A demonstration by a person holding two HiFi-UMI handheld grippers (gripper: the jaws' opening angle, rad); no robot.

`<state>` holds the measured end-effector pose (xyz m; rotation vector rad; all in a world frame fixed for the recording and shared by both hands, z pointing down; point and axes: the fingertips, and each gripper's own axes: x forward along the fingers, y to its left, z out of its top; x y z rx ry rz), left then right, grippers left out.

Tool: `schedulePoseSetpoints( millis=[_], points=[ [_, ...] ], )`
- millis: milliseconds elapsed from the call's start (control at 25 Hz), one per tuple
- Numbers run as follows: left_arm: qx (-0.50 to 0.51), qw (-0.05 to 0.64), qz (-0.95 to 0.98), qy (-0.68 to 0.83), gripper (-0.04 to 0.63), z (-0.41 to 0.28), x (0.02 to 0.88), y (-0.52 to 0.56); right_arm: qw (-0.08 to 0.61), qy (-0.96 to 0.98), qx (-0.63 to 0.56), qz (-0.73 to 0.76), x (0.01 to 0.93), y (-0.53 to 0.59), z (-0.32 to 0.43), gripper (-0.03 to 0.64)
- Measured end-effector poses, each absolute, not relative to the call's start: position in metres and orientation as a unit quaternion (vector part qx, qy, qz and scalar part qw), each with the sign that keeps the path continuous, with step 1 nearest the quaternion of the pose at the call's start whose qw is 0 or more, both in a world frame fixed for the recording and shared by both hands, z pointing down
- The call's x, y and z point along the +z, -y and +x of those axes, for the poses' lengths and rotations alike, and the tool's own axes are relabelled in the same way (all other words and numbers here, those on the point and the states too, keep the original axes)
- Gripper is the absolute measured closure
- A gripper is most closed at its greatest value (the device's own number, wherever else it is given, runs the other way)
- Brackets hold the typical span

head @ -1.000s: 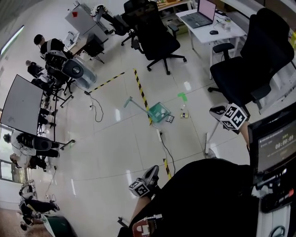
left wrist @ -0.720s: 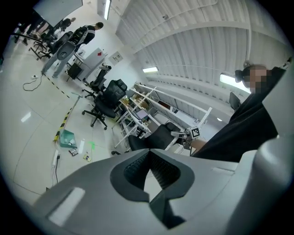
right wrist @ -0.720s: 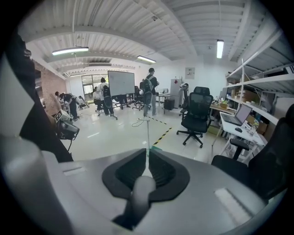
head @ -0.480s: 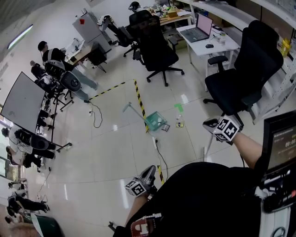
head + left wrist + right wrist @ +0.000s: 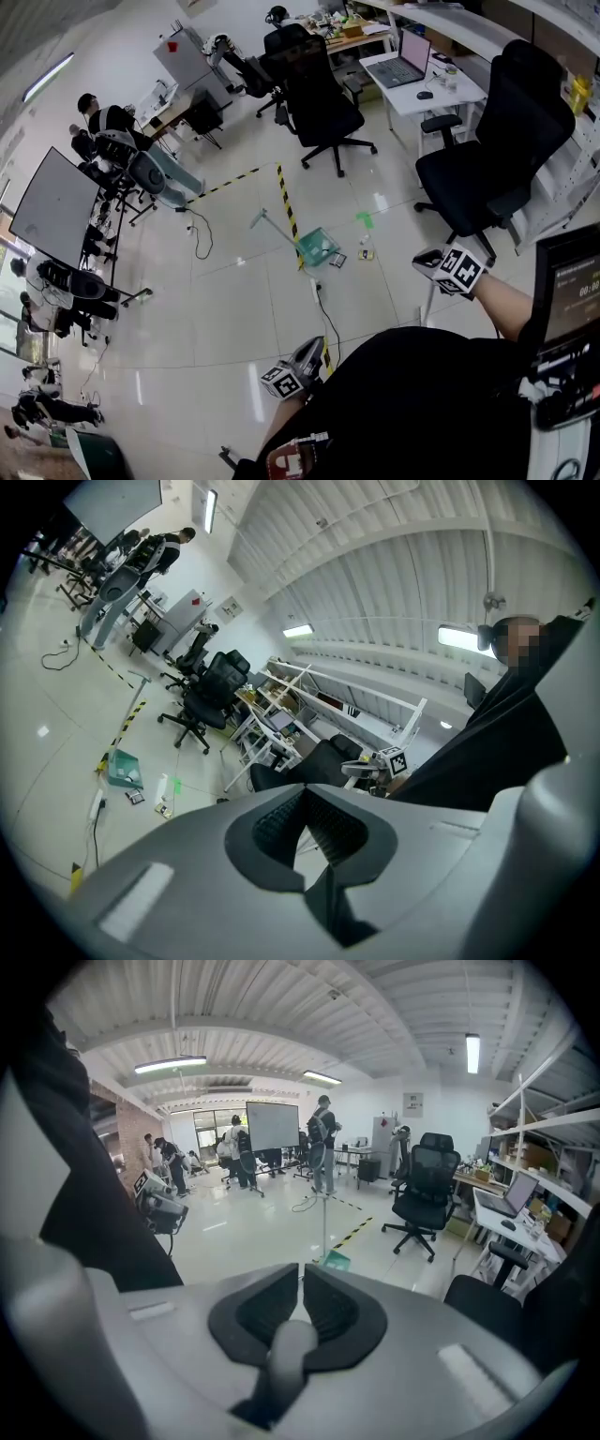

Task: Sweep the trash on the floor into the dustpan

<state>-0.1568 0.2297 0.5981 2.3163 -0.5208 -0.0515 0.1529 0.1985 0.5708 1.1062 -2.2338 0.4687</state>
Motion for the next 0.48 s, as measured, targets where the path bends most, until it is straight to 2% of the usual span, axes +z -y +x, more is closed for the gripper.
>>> schedulePoseSetpoints(
  millis=[480],
  points=[
    [-0.020, 0.371, 0.904, 0.209, 0.595, -0.159, 0.596, -0.217, 0.296, 0.847, 0.163, 0.410, 0.560, -0.184, 0.148, 0.598]
  ],
)
